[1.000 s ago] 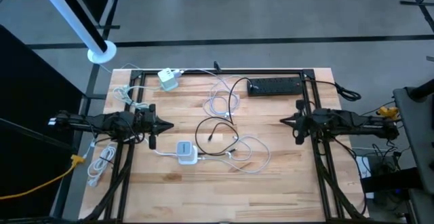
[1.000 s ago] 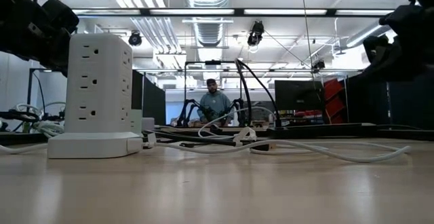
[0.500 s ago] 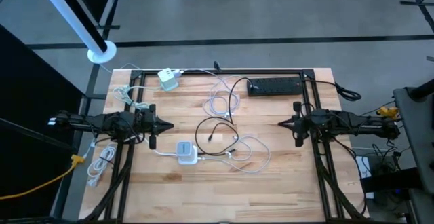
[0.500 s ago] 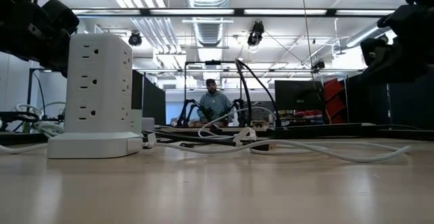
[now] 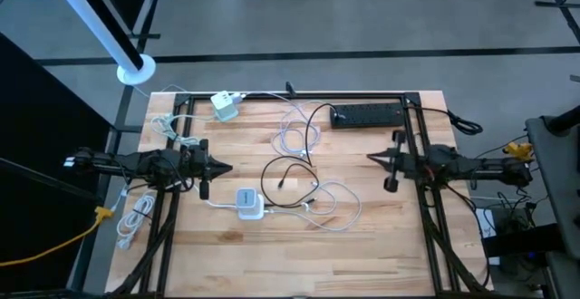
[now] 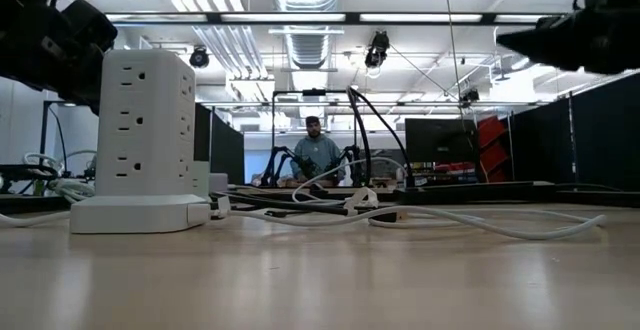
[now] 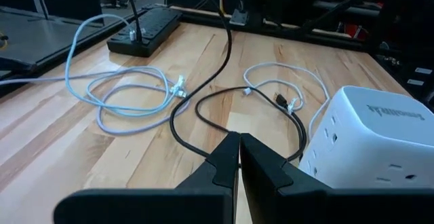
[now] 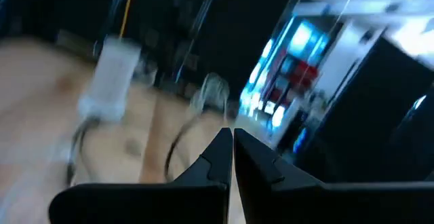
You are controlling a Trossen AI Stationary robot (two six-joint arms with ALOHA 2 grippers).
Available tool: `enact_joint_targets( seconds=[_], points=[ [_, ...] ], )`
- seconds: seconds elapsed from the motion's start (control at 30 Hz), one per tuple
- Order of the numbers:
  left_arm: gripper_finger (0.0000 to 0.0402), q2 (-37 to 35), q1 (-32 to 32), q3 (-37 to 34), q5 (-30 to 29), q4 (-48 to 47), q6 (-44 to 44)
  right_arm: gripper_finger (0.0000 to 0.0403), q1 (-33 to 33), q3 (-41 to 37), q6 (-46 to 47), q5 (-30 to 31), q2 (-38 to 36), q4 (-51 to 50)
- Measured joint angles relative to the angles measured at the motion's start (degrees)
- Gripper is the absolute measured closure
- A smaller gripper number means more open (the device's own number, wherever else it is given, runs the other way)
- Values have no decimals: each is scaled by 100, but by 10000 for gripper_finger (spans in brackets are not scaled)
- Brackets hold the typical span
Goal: Insert USB
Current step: Return to Home Position
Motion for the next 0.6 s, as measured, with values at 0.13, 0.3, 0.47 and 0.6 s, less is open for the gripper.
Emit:
enact_joint_targets(
  seconds=[0.13, 0.3, 0.47, 0.6],
  points=[
    [398, 19, 2, -11, 0, -8, -2, 403, 0, -2, 3, 27, -73, 216],
    [398, 52, 2, -11, 0, 3, 1, 403, 0, -2, 2, 25, -74, -28],
    [398, 87, 2, -12, 0, 27, 1, 403, 0, -2, 1, 25, -74, -185],
    [398, 111, 1, -13, 0, 11, 1, 403, 0, -2, 3, 25, -76, -176]
  ],
)
